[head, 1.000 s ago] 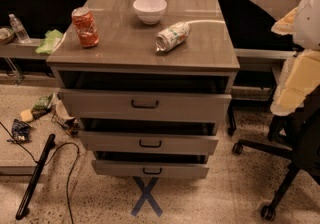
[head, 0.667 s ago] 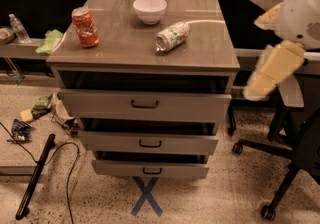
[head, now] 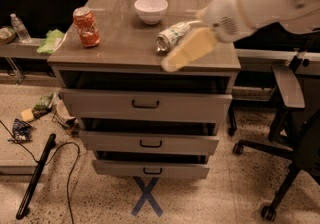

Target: Move coke can near white bowl

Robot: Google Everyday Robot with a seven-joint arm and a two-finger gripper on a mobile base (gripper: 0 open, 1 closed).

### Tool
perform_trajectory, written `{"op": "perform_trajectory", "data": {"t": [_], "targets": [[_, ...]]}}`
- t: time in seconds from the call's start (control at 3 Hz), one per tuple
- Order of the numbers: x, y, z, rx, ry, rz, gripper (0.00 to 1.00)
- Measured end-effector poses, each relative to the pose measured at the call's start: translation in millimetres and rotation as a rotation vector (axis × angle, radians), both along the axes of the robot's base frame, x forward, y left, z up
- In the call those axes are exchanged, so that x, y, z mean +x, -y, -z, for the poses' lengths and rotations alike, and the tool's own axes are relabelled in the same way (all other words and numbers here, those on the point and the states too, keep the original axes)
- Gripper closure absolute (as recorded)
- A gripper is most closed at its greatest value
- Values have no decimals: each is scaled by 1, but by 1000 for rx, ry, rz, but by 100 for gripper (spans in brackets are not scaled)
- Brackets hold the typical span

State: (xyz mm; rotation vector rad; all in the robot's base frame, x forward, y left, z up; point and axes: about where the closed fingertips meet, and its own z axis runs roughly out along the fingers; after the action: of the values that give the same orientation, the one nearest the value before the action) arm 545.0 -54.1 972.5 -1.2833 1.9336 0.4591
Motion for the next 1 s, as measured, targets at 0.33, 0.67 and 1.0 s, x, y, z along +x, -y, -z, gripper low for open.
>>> {"op": "perform_trajectory", "data": {"t": [0.33,0.67,1.0], "targets": [[19,-22,-7,65,15,63,0],[19,-22,-7,65,16,63,0],[44,-50,2,126,47,89,0]]}}
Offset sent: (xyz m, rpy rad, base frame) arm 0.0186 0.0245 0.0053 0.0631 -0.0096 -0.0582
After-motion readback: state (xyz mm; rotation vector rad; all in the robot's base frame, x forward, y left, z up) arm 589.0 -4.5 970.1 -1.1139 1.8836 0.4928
